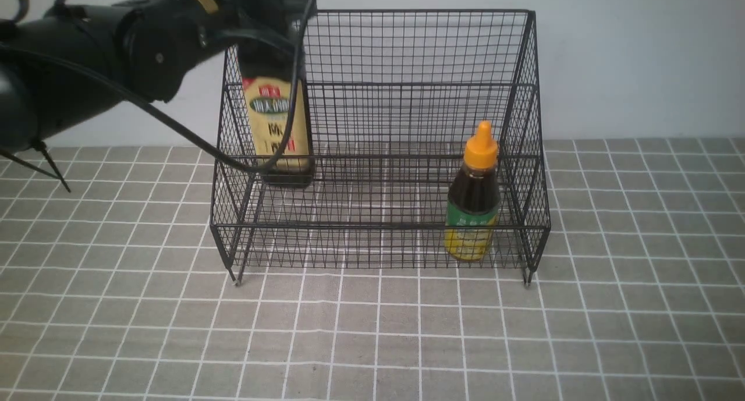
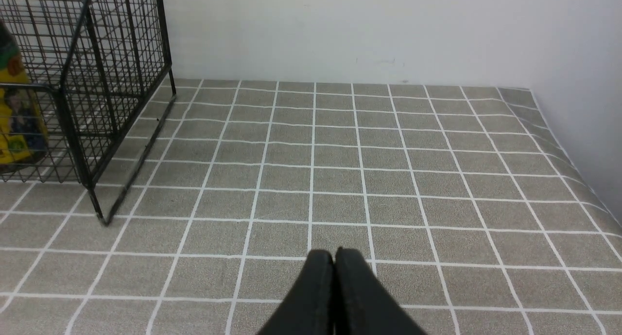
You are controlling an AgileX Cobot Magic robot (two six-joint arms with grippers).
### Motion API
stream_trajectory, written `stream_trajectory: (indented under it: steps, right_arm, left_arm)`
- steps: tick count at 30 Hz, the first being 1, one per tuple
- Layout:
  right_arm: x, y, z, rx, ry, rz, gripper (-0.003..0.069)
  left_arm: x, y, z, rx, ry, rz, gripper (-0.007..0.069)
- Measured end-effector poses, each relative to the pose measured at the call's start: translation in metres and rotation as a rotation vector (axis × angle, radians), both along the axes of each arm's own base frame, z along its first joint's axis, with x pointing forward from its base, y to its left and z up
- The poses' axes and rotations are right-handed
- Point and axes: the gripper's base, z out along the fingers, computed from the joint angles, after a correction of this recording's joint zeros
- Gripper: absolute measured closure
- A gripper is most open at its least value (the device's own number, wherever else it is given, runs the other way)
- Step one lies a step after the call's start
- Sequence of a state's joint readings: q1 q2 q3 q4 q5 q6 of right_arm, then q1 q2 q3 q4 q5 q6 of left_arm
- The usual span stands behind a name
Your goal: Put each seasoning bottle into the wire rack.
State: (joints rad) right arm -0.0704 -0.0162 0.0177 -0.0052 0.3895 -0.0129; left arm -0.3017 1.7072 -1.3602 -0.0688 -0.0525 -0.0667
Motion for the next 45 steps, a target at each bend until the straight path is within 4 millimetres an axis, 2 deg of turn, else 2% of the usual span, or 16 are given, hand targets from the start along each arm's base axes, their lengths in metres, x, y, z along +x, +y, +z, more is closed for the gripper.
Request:
stream_trajectory:
  steps: [4, 13, 18, 22, 27, 33, 35, 38, 40, 41, 43, 45]
  right_arm:
    - [0.0, 0.0, 0.0, 0.0, 0.0, 0.0, 0.067]
    - [0.0, 0.0, 0.0, 0.001, 0.0, 0.0, 0.067]
    - [0.0, 0.0, 0.0, 0.003, 0.0, -0.001, 0.067]
    - [0.0, 0.0, 0.0, 0.003, 0.0, -0.001, 0.067]
    - [0.0, 0.0, 0.0, 0.003, 0.0, -0.001, 0.067]
    - [0.0, 0.0, 0.0, 0.003, 0.0, -0.001, 0.067]
    - [0.0, 0.0, 0.0, 0.003, 0.0, -0.001, 0.067]
    - [0.0, 0.0, 0.0, 0.003, 0.0, -0.001, 0.067]
    - [0.0, 0.0, 0.0, 0.003, 0.0, -0.001, 0.067]
    - [0.0, 0.0, 0.0, 0.003, 0.0, -0.001, 0.067]
    - [0.0, 0.0, 0.0, 0.003, 0.0, -0.001, 0.067]
    - [0.0, 0.0, 0.0, 0.003, 0.0, -0.001, 0.067]
  left_arm:
    - [0.002, -0.001, -0.016, 0.03, 0.098, -0.005, 0.0317]
    - [0.002, -0.002, -0.017, 0.044, 0.131, -0.011, 0.0309]
    - [0.0, -0.001, -0.011, 0.048, 0.114, -0.012, 0.0187]
    - [-0.005, 0.001, -0.002, 0.084, 0.097, -0.021, 0.0133]
    - [-0.018, 0.005, 0.016, 0.128, 0.075, -0.027, 0.0124]
    - [-0.054, 0.018, 0.058, 0.16, 0.049, -0.023, 0.0132]
    - [-0.07, 0.023, 0.07, 0.164, 0.061, -0.019, 0.0163]
    - [-0.102, 0.034, 0.091, 0.177, 0.109, -0.013, 0.0279]
    - [-0.123, 0.041, 0.101, 0.183, 0.133, -0.009, 0.0398]
    - [-0.141, 0.047, 0.109, 0.181, 0.13, -0.006, 0.0479]
    - [-0.162, 0.054, 0.112, 0.183, 0.138, -0.004, 0.0571]
    - [-0.187, 0.062, 0.112, 0.179, 0.132, -0.002, 0.061]
